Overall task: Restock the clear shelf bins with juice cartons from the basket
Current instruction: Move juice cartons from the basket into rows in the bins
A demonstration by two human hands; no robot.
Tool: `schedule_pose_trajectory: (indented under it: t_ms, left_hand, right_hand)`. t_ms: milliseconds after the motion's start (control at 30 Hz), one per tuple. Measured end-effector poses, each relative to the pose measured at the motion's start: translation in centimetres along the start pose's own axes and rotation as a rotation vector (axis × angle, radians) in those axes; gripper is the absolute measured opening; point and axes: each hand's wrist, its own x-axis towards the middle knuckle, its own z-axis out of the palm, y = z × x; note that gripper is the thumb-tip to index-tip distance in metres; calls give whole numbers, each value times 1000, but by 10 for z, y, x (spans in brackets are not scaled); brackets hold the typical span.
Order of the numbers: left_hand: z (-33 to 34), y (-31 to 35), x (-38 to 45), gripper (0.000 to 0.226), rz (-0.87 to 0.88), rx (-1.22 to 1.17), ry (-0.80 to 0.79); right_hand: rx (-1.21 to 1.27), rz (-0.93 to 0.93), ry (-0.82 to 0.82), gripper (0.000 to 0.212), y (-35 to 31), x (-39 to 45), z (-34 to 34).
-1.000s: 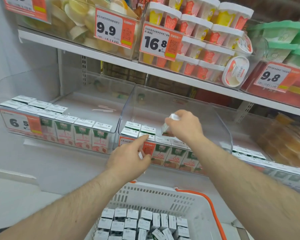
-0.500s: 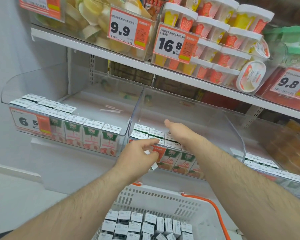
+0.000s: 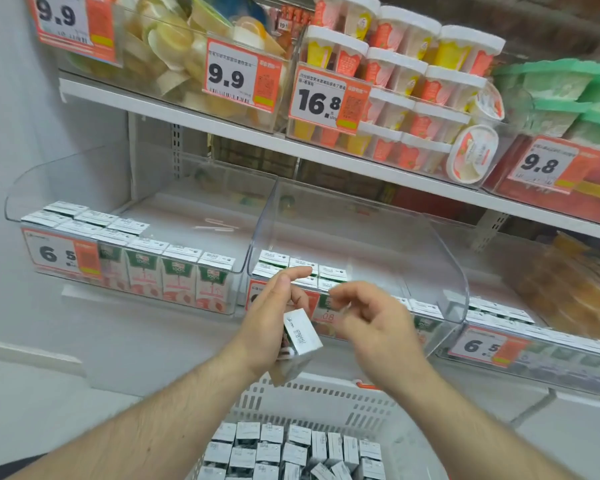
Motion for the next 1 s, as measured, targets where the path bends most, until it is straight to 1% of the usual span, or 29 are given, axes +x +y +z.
schedule_pose_trajectory:
  t_ms: [67, 167, 267, 333, 400, 467, 533, 567, 633, 667, 700, 767, 800, 833, 867, 933, 1000]
  left_hand:
    - [8, 1, -3, 51, -30, -12, 15]
    - [18, 0, -6, 57, -85, -52, 26]
    - [26, 1, -10, 46, -185, -78, 11]
    - [27, 0, -13, 48, -273, -65, -28]
    - [27, -1, -14, 54, -320, -19, -82]
    - [29, 0, -13, 60, -337, -13, -102]
    - [27, 0, -10, 64, -317, -22, -97]
    - [24, -2, -8, 60, -269, -7, -102]
    - [14, -5, -8, 43, -145, 44, -102]
    - [10, -5, -10, 41, -91, 72, -104]
    - [8, -5, -13, 45, -57, 104, -119]
    - [13, -5, -20, 53, -23, 279, -188]
    - [19, -6, -24, 54, -18, 398, -222]
    - [26, -6, -27, 54, -11, 485, -223]
    - [32, -7, -28, 51, 8, 527, -190]
    - [39, -5, -28, 43, 36, 529, -114]
    - [37, 2, -28, 42, 10, 491, -106]
  right_hand:
    - [10, 31, -93, 42, 11, -18, 1]
    - [-44, 8, -215, 62, 18, -30, -4]
    - [-138, -29, -345, 78, 18, -32, -11]
    - [-184, -38, -389, 76, 16, -29, -15]
    - [-195, -12, -401, 63, 14, -27, -16]
    - [-190, 15, -401, 50, 14, -26, -15]
    - [-133, 36, -351, 45, 16, -27, -15]
    - [-102, 52, -288, 46, 19, -28, -14]
    - [-67, 72, -106, 48, 22, -28, -16]
    - [-51, 73, -12, 48, 23, -28, -17]
    - [-22, 70, 73, 46, 22, -28, -18]
    - [51, 76, 190, 44, 22, -27, -20]
    - [78, 84, 218, 44, 22, -28, -19]
    - [94, 87, 231, 45, 22, -29, -18]
    - [105, 87, 235, 46, 21, -30, -15]
    - [128, 76, 216, 48, 18, -31, -12]
    - [132, 78, 177, 49, 15, -32, -11]
